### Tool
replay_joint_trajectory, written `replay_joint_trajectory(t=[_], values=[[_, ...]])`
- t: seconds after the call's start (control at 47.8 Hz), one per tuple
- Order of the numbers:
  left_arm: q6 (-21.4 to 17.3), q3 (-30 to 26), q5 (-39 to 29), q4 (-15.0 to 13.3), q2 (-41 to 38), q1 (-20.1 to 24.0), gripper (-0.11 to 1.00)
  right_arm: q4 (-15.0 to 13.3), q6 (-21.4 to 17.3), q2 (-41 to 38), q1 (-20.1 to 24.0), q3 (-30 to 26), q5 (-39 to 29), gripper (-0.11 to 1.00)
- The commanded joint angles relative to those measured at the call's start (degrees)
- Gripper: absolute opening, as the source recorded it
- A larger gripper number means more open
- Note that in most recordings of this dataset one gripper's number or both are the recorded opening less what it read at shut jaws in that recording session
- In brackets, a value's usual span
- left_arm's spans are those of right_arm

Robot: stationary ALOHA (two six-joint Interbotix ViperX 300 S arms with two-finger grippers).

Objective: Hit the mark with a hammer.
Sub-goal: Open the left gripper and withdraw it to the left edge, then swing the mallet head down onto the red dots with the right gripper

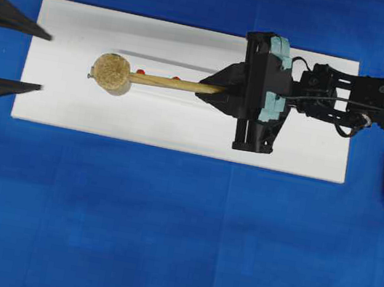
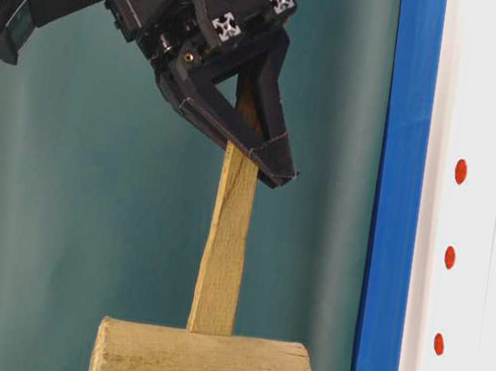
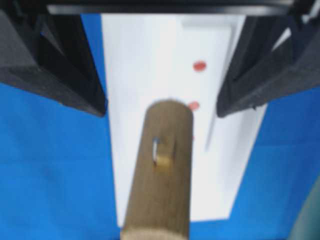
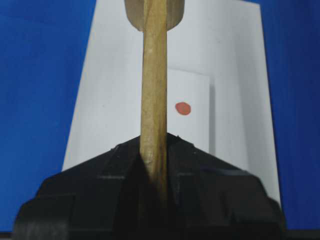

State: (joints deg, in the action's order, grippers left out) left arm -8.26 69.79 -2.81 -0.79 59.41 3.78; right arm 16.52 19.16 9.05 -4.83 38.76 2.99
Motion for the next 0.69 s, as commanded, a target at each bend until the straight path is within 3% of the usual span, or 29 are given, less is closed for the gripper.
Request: replay_joint_trajectory(t=[0.0,0.146,0.669], values=[[0.00,0.26,-5.01,0.00,4.92,0.00,0.88,0.18,-0.18,1.85,0.09,-0.79,0.35,0.01],[0.09,1.58,-10.11,-0.09,10.20,0.00,0.88,0.09,-0.18,1.85,0.00,-0.79,0.35,0.01],[0.09,1.93,-10.11,-0.09,10.37,-0.26,0.87,0.00,-0.09,1.85,-4.39,-0.79,0.62,0.01]])
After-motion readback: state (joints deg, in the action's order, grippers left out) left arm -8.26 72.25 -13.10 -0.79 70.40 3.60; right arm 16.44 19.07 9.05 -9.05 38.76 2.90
